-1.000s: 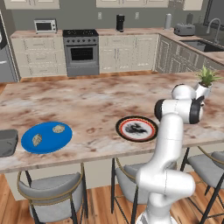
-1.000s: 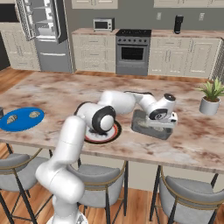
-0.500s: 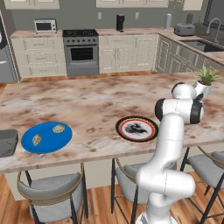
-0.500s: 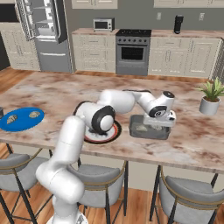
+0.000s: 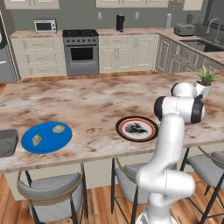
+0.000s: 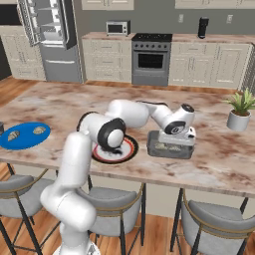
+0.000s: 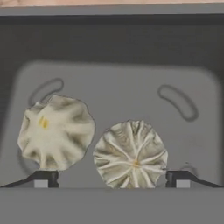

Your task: Place two dumplings into each of the tupperware containers and then place the containers in the fridge.

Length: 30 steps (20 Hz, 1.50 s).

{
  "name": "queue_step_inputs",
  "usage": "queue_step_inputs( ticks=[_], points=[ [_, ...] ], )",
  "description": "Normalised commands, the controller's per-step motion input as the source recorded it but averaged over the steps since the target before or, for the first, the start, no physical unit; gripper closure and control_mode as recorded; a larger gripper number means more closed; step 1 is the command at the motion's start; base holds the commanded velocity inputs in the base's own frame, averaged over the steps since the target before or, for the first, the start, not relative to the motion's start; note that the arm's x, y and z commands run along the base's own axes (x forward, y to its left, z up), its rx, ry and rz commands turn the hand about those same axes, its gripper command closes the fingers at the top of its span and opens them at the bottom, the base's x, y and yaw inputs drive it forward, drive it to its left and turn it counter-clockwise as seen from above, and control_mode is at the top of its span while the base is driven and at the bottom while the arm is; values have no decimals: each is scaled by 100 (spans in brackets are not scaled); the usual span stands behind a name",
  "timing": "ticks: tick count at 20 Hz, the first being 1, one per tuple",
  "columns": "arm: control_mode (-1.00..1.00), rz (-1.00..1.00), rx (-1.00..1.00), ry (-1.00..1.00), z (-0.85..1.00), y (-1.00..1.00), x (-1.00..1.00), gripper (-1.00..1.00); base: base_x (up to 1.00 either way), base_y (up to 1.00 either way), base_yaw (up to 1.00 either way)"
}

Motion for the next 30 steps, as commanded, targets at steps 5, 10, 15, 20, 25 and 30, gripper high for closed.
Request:
queue_step_inputs(
  ticks=[5, 10, 15, 20, 25, 30],
  points=[
    [-100, 0, 0, -2, 45, 21, -16, -100, 0, 0, 0],
    [-100, 0, -8, 0, 54, 69, -28, -100, 0, 0, 0],
    [-100, 0, -11, 2, 28, 94, -18, -100, 0, 0, 0],
    [-100, 0, -1, 5, 9, 72, -5, -100, 0, 0, 0],
    [-100, 0, 0, 1, -6, 32, -10, -100, 0, 0, 0],
    [-100, 0, 0, 0, -13, 0, 8, -100, 0, 0, 0]
  ],
)
